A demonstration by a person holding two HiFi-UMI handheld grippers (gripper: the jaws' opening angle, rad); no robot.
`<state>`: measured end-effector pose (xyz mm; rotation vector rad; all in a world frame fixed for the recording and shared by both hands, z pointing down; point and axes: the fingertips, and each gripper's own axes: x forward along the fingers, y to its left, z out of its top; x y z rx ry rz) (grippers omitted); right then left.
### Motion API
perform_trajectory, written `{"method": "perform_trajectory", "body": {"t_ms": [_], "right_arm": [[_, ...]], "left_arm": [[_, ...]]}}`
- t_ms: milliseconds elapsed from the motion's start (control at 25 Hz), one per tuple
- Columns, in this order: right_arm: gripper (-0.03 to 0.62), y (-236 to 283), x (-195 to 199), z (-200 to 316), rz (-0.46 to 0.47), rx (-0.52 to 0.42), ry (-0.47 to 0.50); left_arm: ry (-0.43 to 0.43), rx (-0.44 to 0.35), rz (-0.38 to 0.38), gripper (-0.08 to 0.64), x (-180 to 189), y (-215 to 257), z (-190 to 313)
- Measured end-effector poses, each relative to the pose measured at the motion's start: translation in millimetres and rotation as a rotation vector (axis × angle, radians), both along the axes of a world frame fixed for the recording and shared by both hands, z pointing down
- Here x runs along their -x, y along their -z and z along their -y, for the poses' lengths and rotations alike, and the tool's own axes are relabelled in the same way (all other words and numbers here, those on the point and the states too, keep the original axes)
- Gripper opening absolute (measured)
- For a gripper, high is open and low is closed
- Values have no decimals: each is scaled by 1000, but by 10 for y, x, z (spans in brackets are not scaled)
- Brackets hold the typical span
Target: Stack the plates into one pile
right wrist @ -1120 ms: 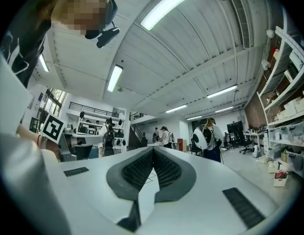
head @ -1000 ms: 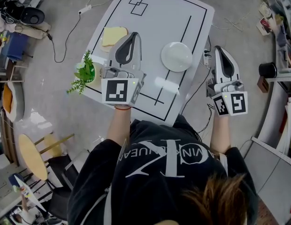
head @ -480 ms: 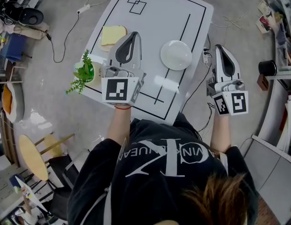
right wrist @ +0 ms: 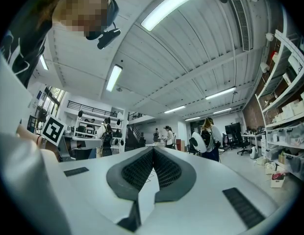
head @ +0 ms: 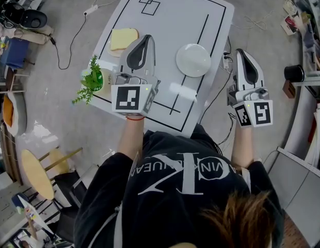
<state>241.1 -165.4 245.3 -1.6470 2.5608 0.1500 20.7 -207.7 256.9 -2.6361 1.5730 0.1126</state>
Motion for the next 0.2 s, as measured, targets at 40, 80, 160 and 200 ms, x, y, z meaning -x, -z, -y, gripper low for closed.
{"method": "perform_trajectory", "body": {"t_ms": [40, 80, 160, 200], "right_arm": [[0, -5, -3, -2, 0, 0, -1], [0, -10, -7, -2, 0, 1, -2], [0, -17, -15, -2, 1, 2, -5], [0, -20, -19, -2, 1, 2, -7]], "left_arm": [[-1, 0, 0, 11, -2, -5, 0], [-5, -5, 9, 11, -6, -12, 2], [-15, -15, 26, 11, -14, -23, 8], [-19, -20, 33, 11, -18, -27, 12]]}}
